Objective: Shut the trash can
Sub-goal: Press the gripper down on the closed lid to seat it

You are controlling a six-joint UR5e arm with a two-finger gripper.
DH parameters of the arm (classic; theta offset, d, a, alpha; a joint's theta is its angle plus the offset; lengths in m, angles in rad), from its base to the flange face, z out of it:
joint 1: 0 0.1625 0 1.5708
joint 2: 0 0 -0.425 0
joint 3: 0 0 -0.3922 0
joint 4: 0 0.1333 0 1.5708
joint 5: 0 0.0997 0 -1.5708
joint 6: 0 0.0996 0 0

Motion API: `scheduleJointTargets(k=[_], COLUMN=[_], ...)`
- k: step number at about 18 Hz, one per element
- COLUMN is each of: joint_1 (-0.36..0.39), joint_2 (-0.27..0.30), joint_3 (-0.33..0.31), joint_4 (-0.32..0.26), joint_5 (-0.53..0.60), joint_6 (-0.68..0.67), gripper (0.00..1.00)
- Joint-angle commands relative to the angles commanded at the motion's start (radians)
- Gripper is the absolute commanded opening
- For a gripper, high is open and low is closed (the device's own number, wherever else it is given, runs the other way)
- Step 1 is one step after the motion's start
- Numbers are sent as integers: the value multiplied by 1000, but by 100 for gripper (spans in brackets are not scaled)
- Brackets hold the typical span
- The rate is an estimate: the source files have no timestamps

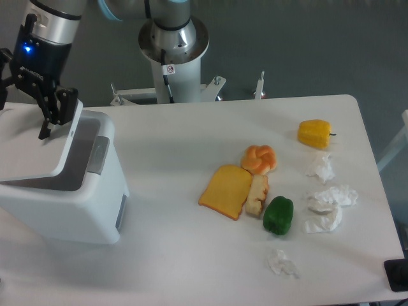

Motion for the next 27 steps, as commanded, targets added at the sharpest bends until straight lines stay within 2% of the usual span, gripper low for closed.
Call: scheduleJointTargets(k=[13, 27], joint_1=[28, 26], joint_2=[0, -5], joint_3=[-25, -26], joint_4=[-2, 0], joint_5=[3, 5], joint_6=[-3, -9], gripper=[100, 100])
